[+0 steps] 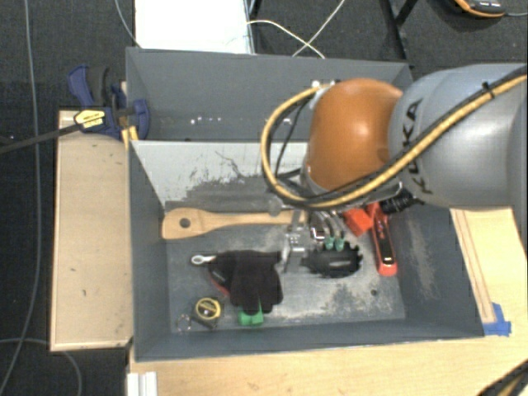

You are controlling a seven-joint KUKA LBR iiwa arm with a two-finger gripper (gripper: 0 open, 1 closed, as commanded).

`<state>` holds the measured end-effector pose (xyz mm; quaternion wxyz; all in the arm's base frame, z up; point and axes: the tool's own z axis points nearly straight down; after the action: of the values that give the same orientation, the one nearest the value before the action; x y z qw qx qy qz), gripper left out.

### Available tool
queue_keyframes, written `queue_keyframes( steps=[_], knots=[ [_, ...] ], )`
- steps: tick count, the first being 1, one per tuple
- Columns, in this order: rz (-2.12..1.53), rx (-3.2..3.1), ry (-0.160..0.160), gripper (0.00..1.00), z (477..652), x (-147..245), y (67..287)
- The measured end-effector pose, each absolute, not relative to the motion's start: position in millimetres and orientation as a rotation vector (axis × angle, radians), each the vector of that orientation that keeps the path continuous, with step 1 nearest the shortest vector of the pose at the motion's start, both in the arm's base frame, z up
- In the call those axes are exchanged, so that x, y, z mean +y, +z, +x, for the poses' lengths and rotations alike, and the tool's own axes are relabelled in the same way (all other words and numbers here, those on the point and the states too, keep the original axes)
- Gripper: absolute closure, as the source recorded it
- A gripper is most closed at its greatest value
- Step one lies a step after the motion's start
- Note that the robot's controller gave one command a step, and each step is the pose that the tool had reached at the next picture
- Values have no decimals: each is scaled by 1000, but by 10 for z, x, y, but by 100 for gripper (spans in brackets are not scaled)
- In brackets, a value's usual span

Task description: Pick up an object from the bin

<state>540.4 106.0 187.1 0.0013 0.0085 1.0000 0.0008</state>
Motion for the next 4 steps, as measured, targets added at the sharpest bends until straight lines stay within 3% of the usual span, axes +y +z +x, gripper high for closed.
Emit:
queue_keyframes(
  steps=[1, 2, 3, 4],
  knots=[
    [27, 3139, 2, 0, 5404, 1060, 1871],
    [355, 3117, 4, 0, 5357, 1085, 1241],
    [308, 3121, 9, 0, 5233, 1593, 1269],
    [622, 3079, 1, 100, 5275, 1289, 721]
  ],
)
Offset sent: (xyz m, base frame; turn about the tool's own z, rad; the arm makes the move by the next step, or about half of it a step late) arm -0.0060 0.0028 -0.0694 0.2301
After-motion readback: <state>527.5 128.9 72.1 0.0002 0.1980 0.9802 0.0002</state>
